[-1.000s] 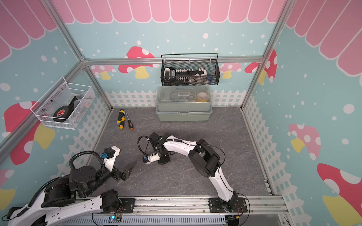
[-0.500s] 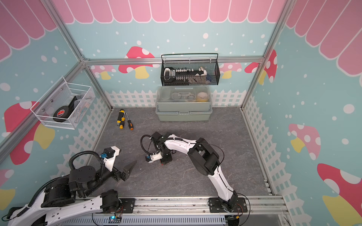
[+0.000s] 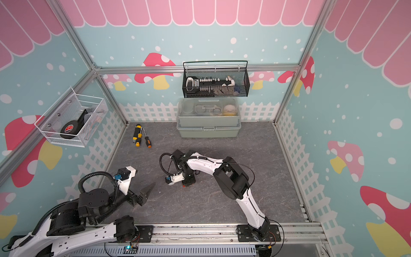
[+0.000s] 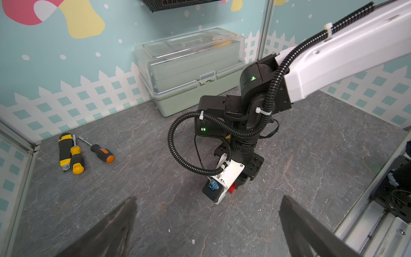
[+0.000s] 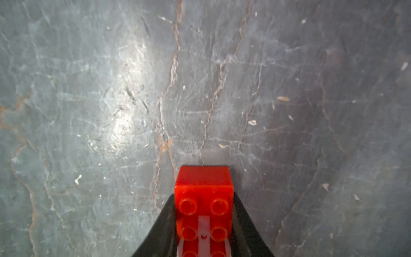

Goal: Assemble the letter f with lego
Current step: Pick up the lego brick from the center of the board, then assemble the lego brick with the lego brick.

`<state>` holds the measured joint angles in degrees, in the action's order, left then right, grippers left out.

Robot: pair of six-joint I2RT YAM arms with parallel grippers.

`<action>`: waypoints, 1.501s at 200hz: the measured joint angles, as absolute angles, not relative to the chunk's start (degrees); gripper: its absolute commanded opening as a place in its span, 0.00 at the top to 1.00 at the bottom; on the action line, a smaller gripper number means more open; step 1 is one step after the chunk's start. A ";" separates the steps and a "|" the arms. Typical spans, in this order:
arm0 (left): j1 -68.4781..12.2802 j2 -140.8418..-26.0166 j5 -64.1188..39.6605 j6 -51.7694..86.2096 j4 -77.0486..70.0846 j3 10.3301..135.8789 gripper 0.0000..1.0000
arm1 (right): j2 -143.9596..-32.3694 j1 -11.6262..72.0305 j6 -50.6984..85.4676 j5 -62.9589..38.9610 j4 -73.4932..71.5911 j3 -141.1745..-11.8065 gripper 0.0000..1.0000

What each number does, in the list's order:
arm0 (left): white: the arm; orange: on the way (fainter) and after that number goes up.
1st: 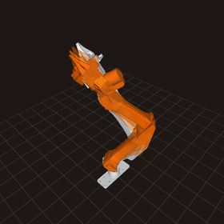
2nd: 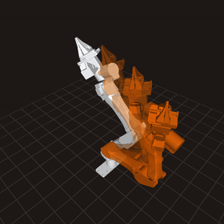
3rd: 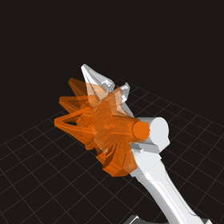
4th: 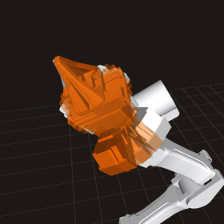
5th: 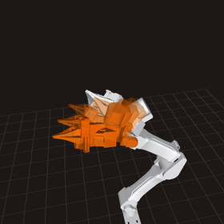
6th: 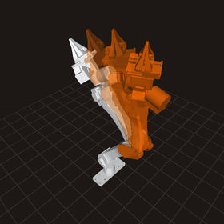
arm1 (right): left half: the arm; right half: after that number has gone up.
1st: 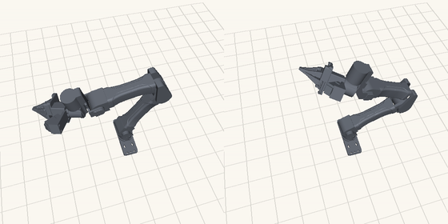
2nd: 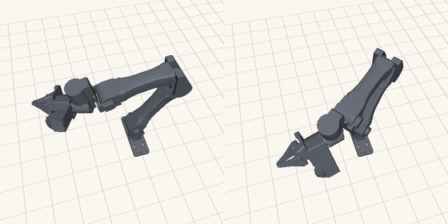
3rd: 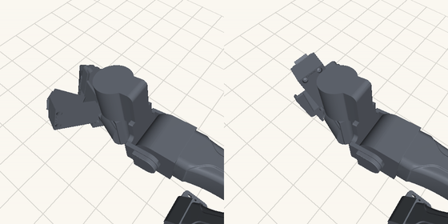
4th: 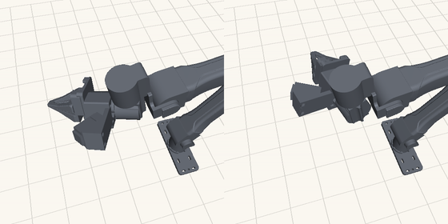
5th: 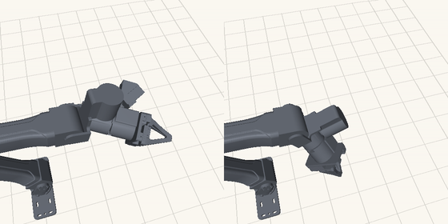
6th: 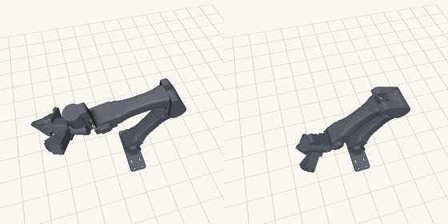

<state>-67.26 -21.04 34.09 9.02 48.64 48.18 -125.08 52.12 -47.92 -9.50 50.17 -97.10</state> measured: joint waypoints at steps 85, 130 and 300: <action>-67.26 -20.99 34.06 9.04 48.64 48.18 0.01 | -123.61 50.48 -44.29 -5.85 55.20 -101.91 0.69; -67.26 -20.93 34.06 9.04 48.64 48.18 0.01 | -120.36 47.88 -41.39 -2.33 60.34 -108.55 0.69; -67.26 -20.34 34.04 9.23 48.64 48.18 0.01 | -123.79 37.17 -36.53 0.27 69.34 -119.11 0.70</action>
<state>-67.26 -20.34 34.04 9.23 48.64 48.18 -123.79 37.17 -36.53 0.27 69.34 -119.11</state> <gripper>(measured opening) 0.992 0.329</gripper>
